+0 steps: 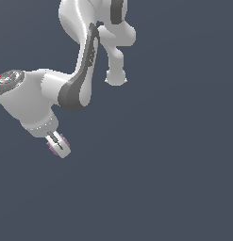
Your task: Pick up the object and move it to a goal position.
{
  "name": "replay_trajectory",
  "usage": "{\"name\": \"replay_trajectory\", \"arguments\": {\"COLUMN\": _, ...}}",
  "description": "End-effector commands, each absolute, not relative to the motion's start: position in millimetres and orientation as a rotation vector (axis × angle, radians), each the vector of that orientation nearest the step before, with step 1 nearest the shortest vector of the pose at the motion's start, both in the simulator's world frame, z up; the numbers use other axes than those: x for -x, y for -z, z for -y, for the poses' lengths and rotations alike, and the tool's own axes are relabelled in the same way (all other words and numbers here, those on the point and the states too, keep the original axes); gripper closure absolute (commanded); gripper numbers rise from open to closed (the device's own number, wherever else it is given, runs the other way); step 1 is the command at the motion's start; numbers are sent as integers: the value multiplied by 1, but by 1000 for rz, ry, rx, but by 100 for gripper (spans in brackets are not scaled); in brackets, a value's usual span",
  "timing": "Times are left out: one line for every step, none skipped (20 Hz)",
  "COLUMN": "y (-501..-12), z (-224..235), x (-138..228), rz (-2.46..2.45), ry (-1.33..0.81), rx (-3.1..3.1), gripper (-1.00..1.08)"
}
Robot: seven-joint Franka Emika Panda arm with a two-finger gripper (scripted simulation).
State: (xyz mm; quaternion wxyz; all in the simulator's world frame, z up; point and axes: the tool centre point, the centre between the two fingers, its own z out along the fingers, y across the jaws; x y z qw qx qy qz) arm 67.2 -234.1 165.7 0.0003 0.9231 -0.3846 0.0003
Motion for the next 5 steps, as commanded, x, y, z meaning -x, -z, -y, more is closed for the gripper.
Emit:
{"name": "replay_trajectory", "arguments": {"y": -168, "z": 238, "x": -69, "rz": 1207, "ry": 0, "rx": -2900, "gripper": 108}}
{"name": "replay_trajectory", "arguments": {"y": -169, "z": 239, "x": -70, "rz": 1207, "ry": 0, "rx": -2900, "gripper": 108}}
{"name": "replay_trajectory", "arguments": {"y": -169, "z": 240, "x": -70, "rz": 1207, "ry": 0, "rx": -2900, "gripper": 108}}
{"name": "replay_trajectory", "arguments": {"y": -169, "z": 240, "x": -70, "rz": 1207, "ry": 0, "rx": -2900, "gripper": 108}}
{"name": "replay_trajectory", "arguments": {"y": -169, "z": 240, "x": -70, "rz": 1207, "ry": 0, "rx": -2900, "gripper": 108}}
